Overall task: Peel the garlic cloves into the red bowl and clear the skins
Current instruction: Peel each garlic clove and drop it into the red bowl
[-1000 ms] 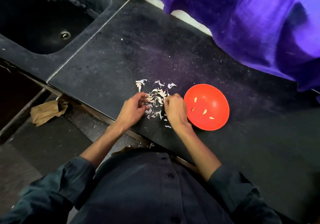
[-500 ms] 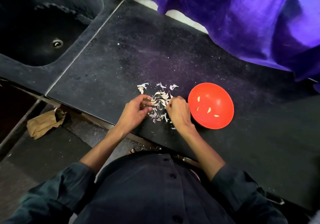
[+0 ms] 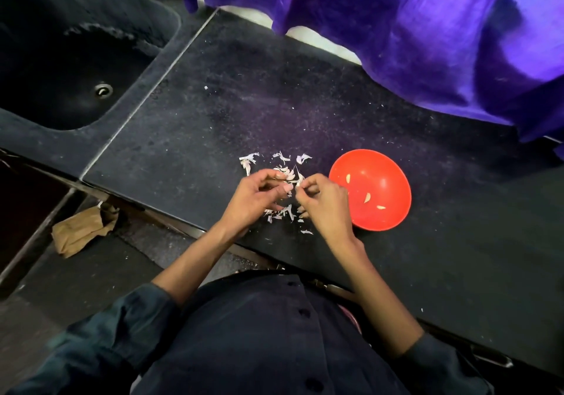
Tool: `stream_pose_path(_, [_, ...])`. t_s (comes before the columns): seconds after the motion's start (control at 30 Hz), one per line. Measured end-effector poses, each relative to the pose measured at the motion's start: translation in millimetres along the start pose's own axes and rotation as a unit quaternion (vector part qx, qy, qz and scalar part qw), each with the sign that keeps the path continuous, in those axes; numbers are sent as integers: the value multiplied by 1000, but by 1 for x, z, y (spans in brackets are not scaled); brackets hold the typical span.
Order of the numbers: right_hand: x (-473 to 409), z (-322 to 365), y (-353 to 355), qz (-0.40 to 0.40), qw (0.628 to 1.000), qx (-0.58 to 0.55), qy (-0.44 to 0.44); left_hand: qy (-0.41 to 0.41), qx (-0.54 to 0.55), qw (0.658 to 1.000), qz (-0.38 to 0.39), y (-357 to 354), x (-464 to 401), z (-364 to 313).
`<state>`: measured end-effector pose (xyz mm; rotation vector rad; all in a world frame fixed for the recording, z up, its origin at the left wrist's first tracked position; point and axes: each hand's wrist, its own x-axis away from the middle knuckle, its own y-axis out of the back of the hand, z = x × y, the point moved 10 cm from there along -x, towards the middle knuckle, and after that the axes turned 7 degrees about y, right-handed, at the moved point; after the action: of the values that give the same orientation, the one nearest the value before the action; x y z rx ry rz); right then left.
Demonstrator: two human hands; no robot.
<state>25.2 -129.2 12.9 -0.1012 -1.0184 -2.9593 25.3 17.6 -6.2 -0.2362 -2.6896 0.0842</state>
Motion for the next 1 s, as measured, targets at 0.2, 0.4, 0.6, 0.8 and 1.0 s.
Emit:
stream_pose_path(0.2, [13, 7, -9, 16, 993, -112, 19, -13, 67, 997, -42, 1, 0, -2])
stream_pose_path(0.4, [18, 3, -17, 51, 931, -357, -61, 4, 166, 985, -49, 9, 7, 1])
stream_pose_path(0.6, [25, 1, -14, 45, 894, -434, -100, -11, 155, 987, -39, 2, 10, 0])
stream_pose_path(0.8, [30, 3, -14, 47, 875, -469, -115, -20, 132, 991, -31, -1, 9, -3])
stream_pose_path(1.0, [31, 9, -15, 62, 880, -462, -94, 1, 136, 990, -24, -3, 8, 2])
